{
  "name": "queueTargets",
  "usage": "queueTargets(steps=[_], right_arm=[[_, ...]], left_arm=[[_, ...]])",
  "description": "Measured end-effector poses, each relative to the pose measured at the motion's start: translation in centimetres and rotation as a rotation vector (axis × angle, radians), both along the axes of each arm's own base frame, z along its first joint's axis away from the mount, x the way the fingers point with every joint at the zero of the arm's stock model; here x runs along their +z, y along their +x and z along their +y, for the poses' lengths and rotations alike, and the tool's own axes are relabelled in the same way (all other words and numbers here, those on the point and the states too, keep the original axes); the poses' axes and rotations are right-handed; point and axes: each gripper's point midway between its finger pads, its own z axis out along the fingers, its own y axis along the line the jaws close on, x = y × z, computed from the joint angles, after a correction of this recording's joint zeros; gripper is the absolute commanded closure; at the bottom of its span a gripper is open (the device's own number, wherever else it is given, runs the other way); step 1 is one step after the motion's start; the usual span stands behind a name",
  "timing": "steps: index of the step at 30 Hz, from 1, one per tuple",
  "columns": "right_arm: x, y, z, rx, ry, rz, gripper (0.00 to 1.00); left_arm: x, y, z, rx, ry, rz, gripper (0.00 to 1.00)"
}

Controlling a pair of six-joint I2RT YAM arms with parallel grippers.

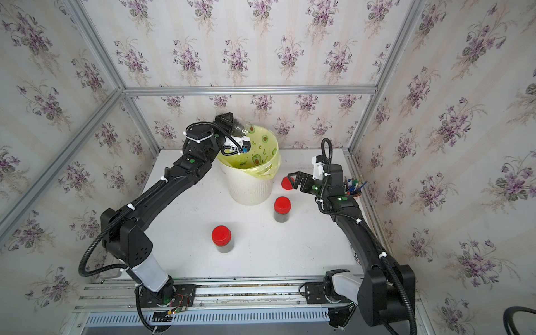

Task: Empty moldy tea leaves from jars
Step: Pour the moldy tea leaves from the jar into the trash bin.

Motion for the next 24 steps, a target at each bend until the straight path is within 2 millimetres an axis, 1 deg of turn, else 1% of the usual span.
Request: queueTargets(steps=[6,11,15,18,22,24], right_arm=[[0.0,-0.1,0.2,0.006,0.01,0.005,0.04],[0.0,-0.2,0.2,0.009,0.018,0.01,0.04],[-0.1,-0.2,0.3,0.011,0.023,0.014,0.04],[-0.2,-0.2,0.3,0.011,0.026,0.018,0.04],[-0.4,-0.3,0.4,0.014,0.031,0.025,0.05],[-0.4,-0.3,0.4,0.014,0.031,0.026,0.05]], left_arm=[[0.6,-0.2,0.1,0.001,0.019,-0.032,0.51],[0.6,-0.2,0.7,0.017,0.033,-0.028,0.51],[0.0,-0.4,1.5,0.039,0.052,0.008,0.51],[-1.0,-0.6,2.2,0.062,0.072,0.045,0.51],[-2.8,-0.7,2.5,0.072,0.104,0.104,0.51],[-3.2,-0.7,2.6,0.075,0.112,0.119,0.51]])
